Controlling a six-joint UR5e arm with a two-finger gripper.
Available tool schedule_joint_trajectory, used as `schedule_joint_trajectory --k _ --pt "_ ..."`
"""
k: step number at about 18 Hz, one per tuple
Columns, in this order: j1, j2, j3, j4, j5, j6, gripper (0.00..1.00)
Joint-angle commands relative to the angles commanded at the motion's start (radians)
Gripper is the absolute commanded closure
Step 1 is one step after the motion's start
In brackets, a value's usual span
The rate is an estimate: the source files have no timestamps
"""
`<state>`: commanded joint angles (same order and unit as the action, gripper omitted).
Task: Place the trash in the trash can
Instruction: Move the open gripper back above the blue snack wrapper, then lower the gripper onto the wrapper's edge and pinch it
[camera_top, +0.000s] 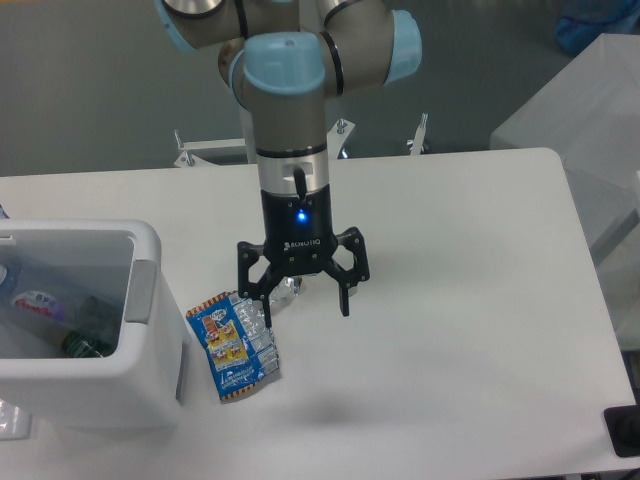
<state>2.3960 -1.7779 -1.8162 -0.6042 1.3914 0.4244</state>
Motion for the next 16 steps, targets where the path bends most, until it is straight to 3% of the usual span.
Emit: schedule_joint_trajectory --k 5,9,13,16 --pt "0.008 0.009 -0.064 -0.104 0.012 0.29 0.0" --pt "-0.001 0.009 -0.084 -0.091 0.037 0.292 0.0" --pt "-0.003 0.002 -0.106 -0.051 0.044 0.191 0.0" --pt "-0.005 0.008 -0.158 -0.052 0.081 0.293 0.0"
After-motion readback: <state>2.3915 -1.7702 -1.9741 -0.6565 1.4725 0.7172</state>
